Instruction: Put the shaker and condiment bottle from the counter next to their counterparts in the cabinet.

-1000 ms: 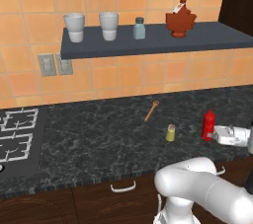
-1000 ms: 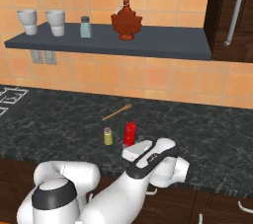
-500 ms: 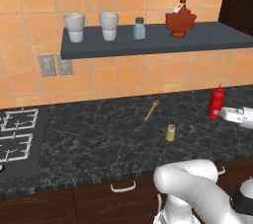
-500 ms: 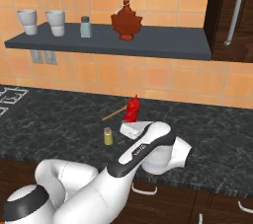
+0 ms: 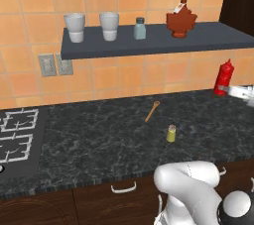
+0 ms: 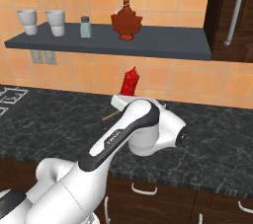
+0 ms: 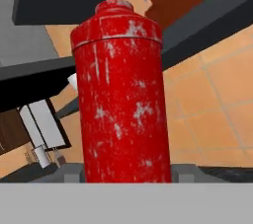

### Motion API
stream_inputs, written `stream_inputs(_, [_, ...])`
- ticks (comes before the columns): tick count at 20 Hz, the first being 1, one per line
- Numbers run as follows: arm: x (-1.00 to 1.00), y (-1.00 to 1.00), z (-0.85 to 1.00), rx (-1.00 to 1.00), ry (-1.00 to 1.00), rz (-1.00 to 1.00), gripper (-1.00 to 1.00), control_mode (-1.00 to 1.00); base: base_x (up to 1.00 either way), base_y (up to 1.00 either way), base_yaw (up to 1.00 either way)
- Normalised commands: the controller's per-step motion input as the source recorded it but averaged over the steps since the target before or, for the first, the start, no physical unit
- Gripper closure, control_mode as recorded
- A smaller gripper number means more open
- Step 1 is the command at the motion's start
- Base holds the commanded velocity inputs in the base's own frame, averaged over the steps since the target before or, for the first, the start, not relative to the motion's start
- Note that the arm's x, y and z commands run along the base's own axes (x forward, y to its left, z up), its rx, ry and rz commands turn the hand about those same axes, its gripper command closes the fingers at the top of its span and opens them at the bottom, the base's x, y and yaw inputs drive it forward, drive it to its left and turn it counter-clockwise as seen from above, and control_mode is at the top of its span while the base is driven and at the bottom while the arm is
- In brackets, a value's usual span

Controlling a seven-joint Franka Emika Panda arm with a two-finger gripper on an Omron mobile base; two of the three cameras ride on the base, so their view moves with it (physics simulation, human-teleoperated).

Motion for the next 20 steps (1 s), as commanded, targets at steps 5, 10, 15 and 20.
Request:
stream_inputs(5, [-0.14,-0.01,1.00,-0.03,-0.17,-0.16,1.00,-1.00,0.00,0.00,0.00])
stream_inputs(10, [-0.56,0.00,1.00,-0.09,-0.24,-0.13,1.00,-1.00,0.00,0.00,0.00])
stream_inputs(15, [-0.49,0.00,1.00,-0.07,-0.12,-0.12,1.00,-1.00,0.00,0.00,0.00])
stream_inputs(20, [0.05,0.04,0.72,-0.28,-0.03,-0.04,1.00,-1.00,0.00,0.00,0.00])
